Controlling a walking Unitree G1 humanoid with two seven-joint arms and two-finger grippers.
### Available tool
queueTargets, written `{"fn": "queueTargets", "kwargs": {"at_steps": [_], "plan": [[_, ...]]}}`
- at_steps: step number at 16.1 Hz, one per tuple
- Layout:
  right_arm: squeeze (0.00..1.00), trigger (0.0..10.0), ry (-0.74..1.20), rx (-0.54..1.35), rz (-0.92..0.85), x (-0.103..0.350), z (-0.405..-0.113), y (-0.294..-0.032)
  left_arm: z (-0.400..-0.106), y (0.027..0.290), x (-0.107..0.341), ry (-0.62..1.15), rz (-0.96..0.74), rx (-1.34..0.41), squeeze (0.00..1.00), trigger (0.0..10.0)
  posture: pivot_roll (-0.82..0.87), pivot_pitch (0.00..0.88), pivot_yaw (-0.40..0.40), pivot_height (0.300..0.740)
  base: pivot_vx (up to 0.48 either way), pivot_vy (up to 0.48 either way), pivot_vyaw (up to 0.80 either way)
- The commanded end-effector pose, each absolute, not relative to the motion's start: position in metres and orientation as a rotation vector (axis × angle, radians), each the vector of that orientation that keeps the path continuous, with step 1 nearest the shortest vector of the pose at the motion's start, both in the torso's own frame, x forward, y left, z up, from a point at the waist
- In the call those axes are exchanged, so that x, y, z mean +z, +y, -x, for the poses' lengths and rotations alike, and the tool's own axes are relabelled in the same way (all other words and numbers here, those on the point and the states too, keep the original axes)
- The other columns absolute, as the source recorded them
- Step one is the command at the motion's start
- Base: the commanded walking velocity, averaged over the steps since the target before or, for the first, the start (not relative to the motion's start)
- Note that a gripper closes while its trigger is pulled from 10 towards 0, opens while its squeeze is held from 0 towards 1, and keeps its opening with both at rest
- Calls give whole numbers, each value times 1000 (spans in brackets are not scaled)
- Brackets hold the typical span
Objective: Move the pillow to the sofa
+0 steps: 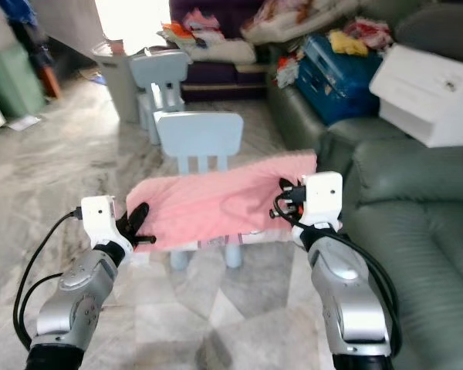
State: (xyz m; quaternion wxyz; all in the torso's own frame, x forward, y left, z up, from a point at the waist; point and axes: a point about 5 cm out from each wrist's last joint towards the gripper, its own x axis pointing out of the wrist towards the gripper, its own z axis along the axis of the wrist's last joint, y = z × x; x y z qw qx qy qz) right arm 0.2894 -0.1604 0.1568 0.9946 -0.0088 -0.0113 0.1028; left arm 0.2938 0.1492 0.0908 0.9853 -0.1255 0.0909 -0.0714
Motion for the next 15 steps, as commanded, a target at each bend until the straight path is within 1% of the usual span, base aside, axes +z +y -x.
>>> {"fn": "queueTargets", "kwargs": {"at_steps": [1, 13, 15], "plan": [[0, 10000, -53, 202, 19, 163, -289, -161, -297, 150, 100, 148, 248, -152, 0, 10000, -185, 0, 13, 740, 345, 0, 0], [0, 10000, -56, 203, 9, 164, -289, -161, -297, 148, 99, 152, 262, -175, 0, 10000, -189, 0, 16, 740, 434, 0, 0], [0, 10000, -56, 207, 5, 164, -289, -161, -297, 147, 99, 154, 264, -178, 0, 10000, -190, 0, 16, 740, 465, 0, -800]]}}
